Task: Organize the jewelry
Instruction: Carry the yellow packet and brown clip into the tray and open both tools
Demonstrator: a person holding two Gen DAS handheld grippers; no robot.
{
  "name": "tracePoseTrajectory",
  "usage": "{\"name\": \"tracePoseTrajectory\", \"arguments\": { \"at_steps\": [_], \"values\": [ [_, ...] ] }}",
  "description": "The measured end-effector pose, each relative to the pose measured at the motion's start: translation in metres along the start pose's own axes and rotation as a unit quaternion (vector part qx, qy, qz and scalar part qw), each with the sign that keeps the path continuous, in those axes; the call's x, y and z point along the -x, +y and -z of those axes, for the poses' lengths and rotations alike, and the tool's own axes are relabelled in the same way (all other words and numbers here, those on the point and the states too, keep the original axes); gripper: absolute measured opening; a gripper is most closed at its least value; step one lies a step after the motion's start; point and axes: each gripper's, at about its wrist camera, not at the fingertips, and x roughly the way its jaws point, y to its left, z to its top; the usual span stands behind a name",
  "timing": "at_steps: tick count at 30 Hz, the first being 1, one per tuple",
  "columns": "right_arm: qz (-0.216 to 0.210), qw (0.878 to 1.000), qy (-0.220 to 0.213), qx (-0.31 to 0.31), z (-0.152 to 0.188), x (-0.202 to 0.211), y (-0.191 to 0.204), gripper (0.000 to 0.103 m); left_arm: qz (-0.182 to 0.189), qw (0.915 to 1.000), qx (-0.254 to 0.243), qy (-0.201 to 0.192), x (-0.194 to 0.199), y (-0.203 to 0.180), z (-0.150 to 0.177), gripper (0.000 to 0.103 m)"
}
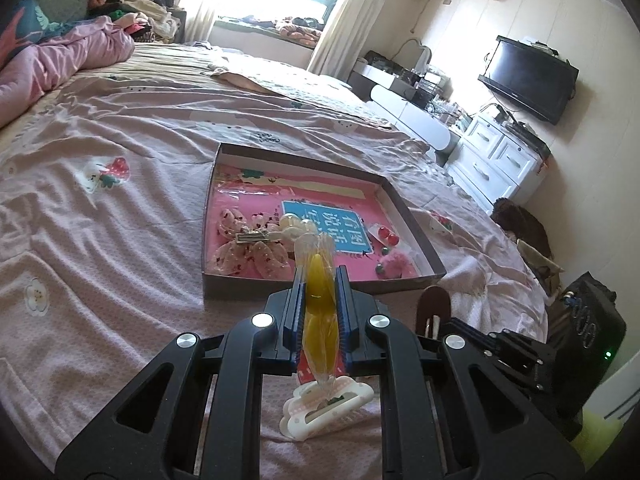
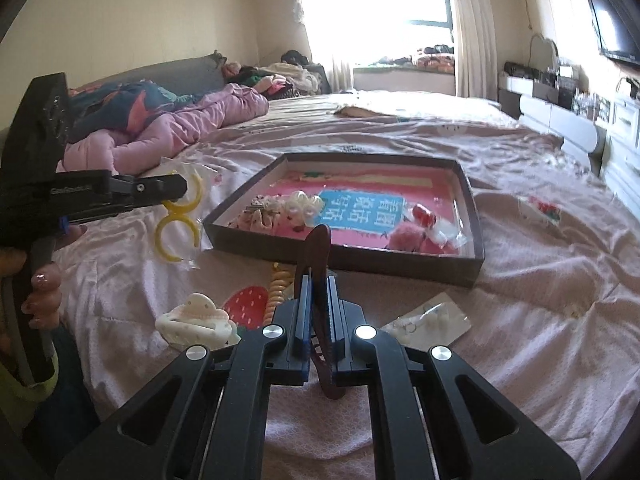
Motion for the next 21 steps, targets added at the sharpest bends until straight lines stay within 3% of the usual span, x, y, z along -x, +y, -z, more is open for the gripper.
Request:
{"name": "tracePoseTrajectory", "arguments": {
  "at_steps": [7,15,21],
  "values": [
    [-0.004,0.999,-0.031,-0.006,-0.020,0.013,-0.003,0.006,0.005,0.9999,-0.001,-0.009,0.002,-0.005,-0.007,0.008],
    [0.007,0.996,-0.087,-0.011,-0.073,0.026,-0.025,0.006,0.008,0.9997,-0.012,-0.022,-0.007,-0.020,-0.034,0.008],
    [0.018,0.995,-0.096,-0.018,-0.101,0.012,-0.045,0.006,0.005,0.9994,-0.029,-0.017,-0.029,-0.031,-0.052,0.008]
  ]
}}
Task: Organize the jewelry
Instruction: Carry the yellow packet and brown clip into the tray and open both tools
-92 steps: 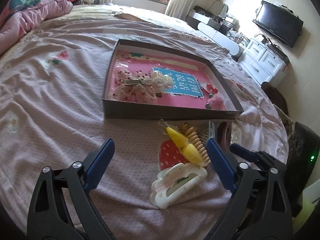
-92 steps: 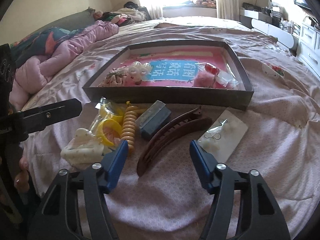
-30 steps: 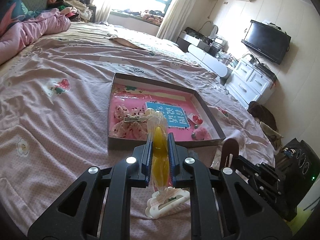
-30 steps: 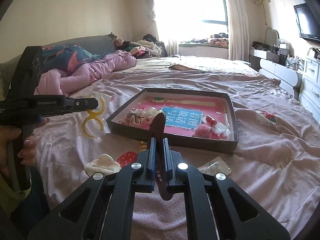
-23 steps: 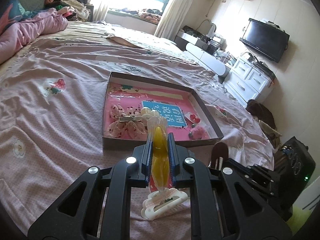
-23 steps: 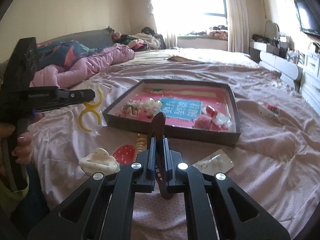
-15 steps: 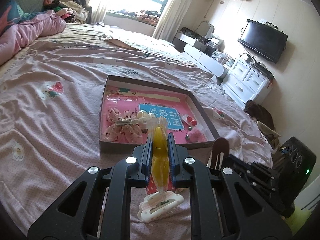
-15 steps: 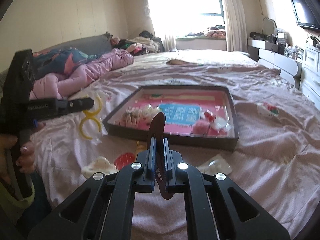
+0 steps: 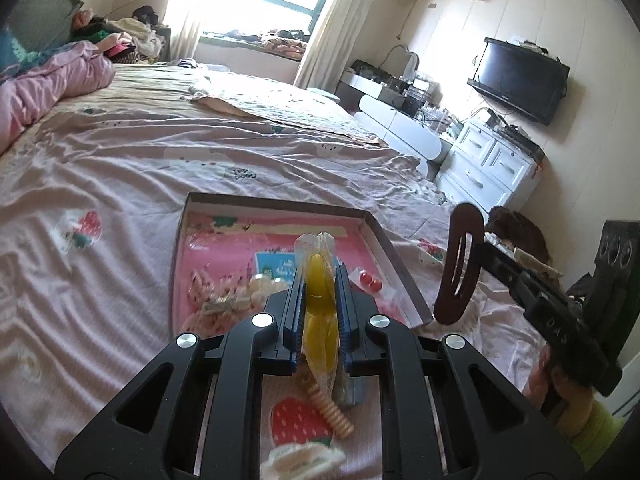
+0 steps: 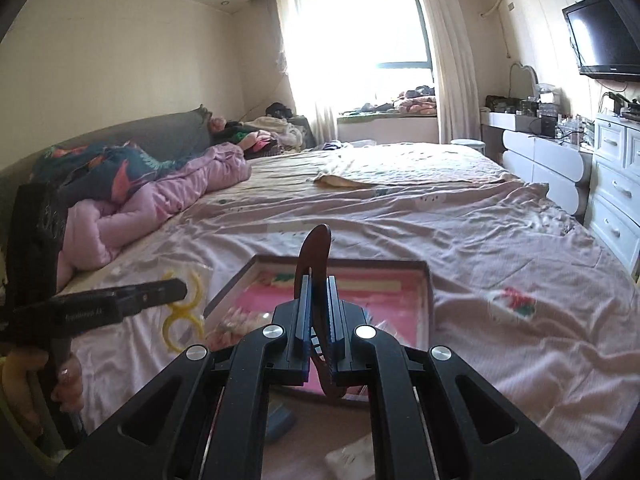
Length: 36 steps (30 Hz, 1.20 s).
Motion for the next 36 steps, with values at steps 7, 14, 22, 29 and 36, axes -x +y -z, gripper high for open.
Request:
{"name": "tracePoseTrajectory", "arguments": {
  "at_steps": [7,14,22,29,36],
  "values": [
    [0.021,1.000,0.005,-0.011,-0.015,-0.026,-0.022,0.006,-0.003,0.9997,-0.015,0.019,-0.033,-0.008,-0.009,0.008],
    [0.037,0.999,0.007,-0.010,-0.022,-0.048,-0.037,0.006,-0.010,0.9986,-0.041,0.030,-0.060,-0.021,-0.005,0.008],
    [0.055,0.998,0.038,-0.006,-0.009,-0.077,-0.050,0.006,-0.021,0.9966,-0.062,0.051,-0.085,-0.021,0.007,0.008],
    [0.059,0.996,0.072,-0.016,0.004,-0.099,-0.064,0.006,-0.018,0.9958,-0.058,0.069,-0.099,-0.017,0.015,0.008],
    [0.063,0.993,0.098,-0.016,0.009,-0.115,-0.071,0.006,-0.015,0.9950,-0.058,0.080,-0.108,-0.016,0.022,0.008]
  ]
}}
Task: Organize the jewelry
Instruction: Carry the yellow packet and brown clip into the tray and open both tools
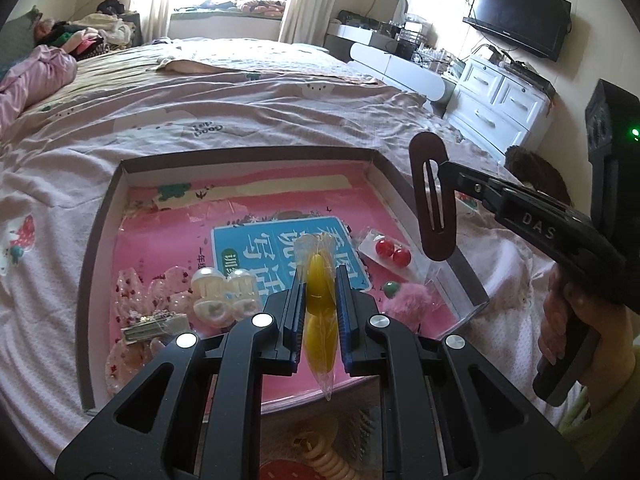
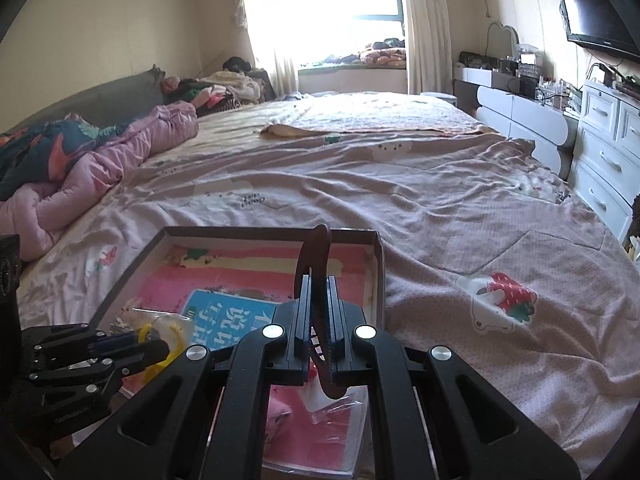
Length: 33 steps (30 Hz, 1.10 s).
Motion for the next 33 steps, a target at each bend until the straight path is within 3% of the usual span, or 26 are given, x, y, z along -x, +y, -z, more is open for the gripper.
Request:
{"name": "tracePoseTrajectory", "arguments": {
  "at_steps": [17,25,26,28,32,33],
  "values": [
    [-0.010,0.998,0.066,-0.019,0.009,-0.048,-0.010,0.006,-0.011,0.9999,-0.001,-0.001,-0.004,0.004,-0.001,0.009],
    [-0.023,0.997,0.064,-0.023,0.012,-0.036,-0.006,0.007,-0.015,0.9999,0.003,-0.002,-0.002,0.011,0.000,0.016],
    [-0.021,0.998,0.060,-0.019,0.012,-0.032,-0.004,0.011,-0.015,0.9999,0.001,-0.002,-0.002,0.011,0.000,0.022],
    [-0.018,0.998,0.050,-0.019,0.013,-0.023,-0.003,0.030,-0.014,0.9999,-0.001,-0.002,-0.001,0.009,0.001,0.027],
    [-0.018,0.999,0.036,-0.023,0.012,-0.010,-0.005,0.036,-0.015,0.9999,-0.003,-0.001,0.000,0.009,0.001,0.031],
    [-0.019,0.999,0.033,-0.026,0.011,-0.006,-0.006,0.043,-0.014,0.9999,-0.003,0.000,0.001,0.009,0.001,0.033]
  ]
}}
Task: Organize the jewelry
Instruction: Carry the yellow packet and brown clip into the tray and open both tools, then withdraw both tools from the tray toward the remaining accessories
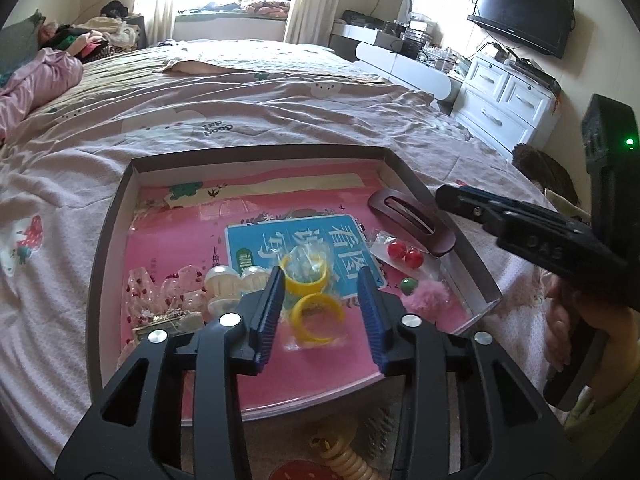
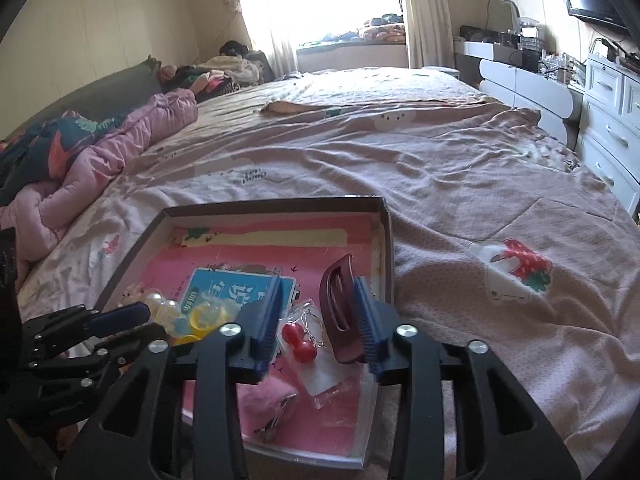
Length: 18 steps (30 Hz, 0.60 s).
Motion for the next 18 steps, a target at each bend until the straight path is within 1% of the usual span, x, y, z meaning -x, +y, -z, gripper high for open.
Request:
{"name": "tracePoseTrajectory", "arguments": {
  "at_steps": [1,3,6,7,10,11,12,15,17,18],
  "values": [
    [0.000,1.000,-0.004,-0.003,0.000,0.004,-0.001,0.048,0.001,1.0000,0.000,0.000,0.001,-0.001,0.000,0.035],
    [-0.001,1.000,-0.013,-0.008,0.000,0.013,-0.004,0.052,0.000,1.0000,-0.003,-0.002,0.004,-0.002,-0.001,0.038],
    [-0.002,0.999,-0.028,-0.019,0.000,0.027,-0.009,0.067,0.000,1.0000,-0.003,-0.006,0.010,-0.004,-0.001,0.044],
    [-0.001,0.999,-0.032,-0.021,0.001,0.031,-0.010,0.071,0.001,1.0000,-0.002,-0.008,0.013,-0.004,-0.002,0.048],
    [-0.004,0.999,-0.043,-0.024,0.002,0.045,-0.011,0.078,-0.001,0.9999,0.004,-0.013,0.021,-0.003,-0.005,0.052],
    [-0.001,0.999,-0.047,-0.023,0.001,0.048,-0.010,0.082,-0.002,0.9999,0.007,-0.015,0.024,-0.002,-0.007,0.058],
    [0.002,0.998,-0.052,-0.020,0.001,0.052,-0.009,0.086,-0.004,0.9998,0.009,-0.017,0.027,-0.002,-0.007,0.060],
    [0.006,0.998,-0.068,-0.008,0.001,0.063,-0.004,0.087,-0.012,0.9995,0.015,-0.027,0.037,0.000,-0.010,0.065],
    [0.011,0.997,-0.078,0.000,0.001,0.070,0.000,0.090,-0.016,0.9991,0.017,-0.034,0.043,0.002,-0.011,0.075],
    [0.012,0.996,-0.083,0.003,0.002,0.073,0.001,0.091,-0.019,0.9988,0.019,-0.040,0.048,0.003,-0.012,0.076]
  ]
}}
